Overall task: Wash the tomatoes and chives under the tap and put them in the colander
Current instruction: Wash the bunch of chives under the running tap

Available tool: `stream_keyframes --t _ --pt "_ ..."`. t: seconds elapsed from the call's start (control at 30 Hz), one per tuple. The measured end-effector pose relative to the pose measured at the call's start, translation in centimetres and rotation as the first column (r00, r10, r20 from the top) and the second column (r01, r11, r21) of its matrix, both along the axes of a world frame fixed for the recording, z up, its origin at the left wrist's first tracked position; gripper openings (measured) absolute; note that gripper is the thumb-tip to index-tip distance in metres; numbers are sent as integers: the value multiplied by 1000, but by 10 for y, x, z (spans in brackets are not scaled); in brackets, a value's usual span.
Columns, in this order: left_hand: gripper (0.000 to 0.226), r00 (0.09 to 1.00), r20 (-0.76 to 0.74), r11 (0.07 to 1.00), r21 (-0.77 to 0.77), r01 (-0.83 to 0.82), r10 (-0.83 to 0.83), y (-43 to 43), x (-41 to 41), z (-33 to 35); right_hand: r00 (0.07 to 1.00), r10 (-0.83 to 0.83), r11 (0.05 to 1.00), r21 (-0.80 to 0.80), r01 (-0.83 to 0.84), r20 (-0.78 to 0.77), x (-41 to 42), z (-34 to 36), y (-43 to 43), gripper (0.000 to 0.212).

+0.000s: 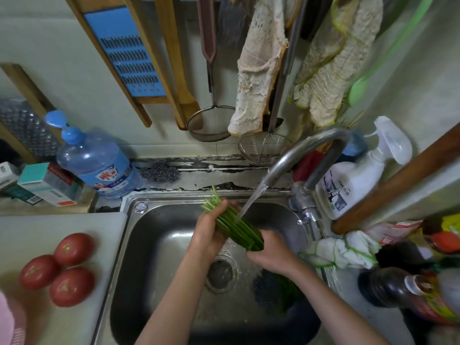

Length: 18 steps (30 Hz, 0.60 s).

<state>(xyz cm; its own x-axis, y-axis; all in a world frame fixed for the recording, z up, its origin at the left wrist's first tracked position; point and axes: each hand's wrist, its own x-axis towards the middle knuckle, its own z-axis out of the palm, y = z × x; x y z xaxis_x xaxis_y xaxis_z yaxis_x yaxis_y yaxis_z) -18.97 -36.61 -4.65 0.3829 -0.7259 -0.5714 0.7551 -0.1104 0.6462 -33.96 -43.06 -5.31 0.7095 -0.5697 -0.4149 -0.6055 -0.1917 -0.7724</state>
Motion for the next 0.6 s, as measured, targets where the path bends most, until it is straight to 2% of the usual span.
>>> stream_keyframes --t 0.1,0.2,0.27,0.33,0.43,0.5,0.57,0.6 --pt "20 999 -49 999 42 -14 16 -9 3 -3 998 21 997 73 -16 -66 -10 4 -6 23" --pt "44 997 -76 999 -50 2 -6 -16 -3 0 992 -78 961 256 102 -101 -14 8 -8 22" --pt "57 998 -27 990 -133 51 -55 -13 -4 -1 988 -130 885 440 153 -84 -12 11 -11 22" --pt "63 989 2 970 -191 148 -150 -5 -7 -8 993 -113 799 590 113 -37 -7 14 -16 24" --pt "83 960 -39 936 -236 260 -277 10 -11 -21 999 9 618 785 -44 49 5 18 -26 30" --pt "92 938 -32 918 -221 329 -344 18 -12 -23 988 126 499 856 -137 85 15 19 -31 21" --pt "91 927 -19 909 -204 364 -376 20 -13 -21 965 252 423 889 -177 72 26 20 -32 22" --pt "88 929 -21 914 -189 358 -368 18 -12 -20 951 305 419 891 -177 45 31 20 -31 24"
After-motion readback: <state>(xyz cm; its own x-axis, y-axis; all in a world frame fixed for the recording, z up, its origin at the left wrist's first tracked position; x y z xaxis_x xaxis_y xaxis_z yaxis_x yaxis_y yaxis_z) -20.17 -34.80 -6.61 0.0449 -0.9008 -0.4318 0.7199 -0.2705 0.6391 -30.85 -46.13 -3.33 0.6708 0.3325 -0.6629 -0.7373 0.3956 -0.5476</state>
